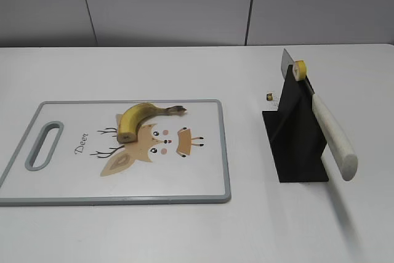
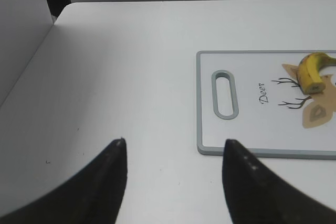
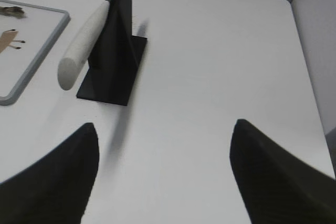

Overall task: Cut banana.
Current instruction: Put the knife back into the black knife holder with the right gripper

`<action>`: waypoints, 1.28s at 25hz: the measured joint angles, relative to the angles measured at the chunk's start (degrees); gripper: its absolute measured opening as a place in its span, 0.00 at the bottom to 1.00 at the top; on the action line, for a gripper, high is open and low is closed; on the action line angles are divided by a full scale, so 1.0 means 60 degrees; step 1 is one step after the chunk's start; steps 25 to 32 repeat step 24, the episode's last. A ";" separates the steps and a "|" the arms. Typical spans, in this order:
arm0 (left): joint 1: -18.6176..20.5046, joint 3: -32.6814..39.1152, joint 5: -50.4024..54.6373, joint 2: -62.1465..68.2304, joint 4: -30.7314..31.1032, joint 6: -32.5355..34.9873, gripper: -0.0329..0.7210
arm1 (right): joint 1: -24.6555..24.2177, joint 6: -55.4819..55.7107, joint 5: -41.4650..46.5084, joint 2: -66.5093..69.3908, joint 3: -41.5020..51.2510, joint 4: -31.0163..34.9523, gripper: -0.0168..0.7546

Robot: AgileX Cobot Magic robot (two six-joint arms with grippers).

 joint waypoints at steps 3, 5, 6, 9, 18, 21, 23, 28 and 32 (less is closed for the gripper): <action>0.0000 0.0000 0.0000 0.0000 0.0000 0.0000 0.79 | -0.0532 0.0012 0.0000 0.0000 0.0000 0.0009 0.79; 0.0000 0.0000 0.0000 0.0000 0.0000 0.0000 0.78 | -0.0729 0.0012 0.0000 0.0000 0.0000 0.0030 0.79; 0.0000 0.0000 0.0000 0.0000 0.0000 -0.0009 0.79 | -0.0804 0.0012 0.0000 0.0000 0.0000 0.0040 0.79; 0.0000 0.0000 0.0000 0.0000 0.0000 -0.0009 0.79 | -0.0963 0.0012 0.0000 0.0000 0.0000 0.0085 0.78; 0.0000 0.0000 0.0000 0.0000 0.0000 -0.0009 0.79 | -0.0972 0.0012 0.0000 0.0000 0.0000 0.0110 0.78; 0.0000 0.0000 0.0000 0.0000 0.0000 -0.0009 0.78 | -0.0972 0.0020 0.0000 0.0000 0.0000 0.0123 0.78; 0.0000 0.0000 0.0000 0.0000 0.0000 -0.0009 0.78 | -0.0972 0.0012 0.0000 0.0000 0.0000 0.0133 0.78; 0.0000 0.0000 0.0000 0.0000 0.0000 -0.0009 0.78 | -0.0972 0.0012 0.0000 0.0000 0.0000 0.0133 0.78; 0.0000 0.0000 0.0000 0.0000 0.0000 -0.0009 0.78 | -0.0972 0.0012 0.0000 0.0000 0.0000 0.0133 0.78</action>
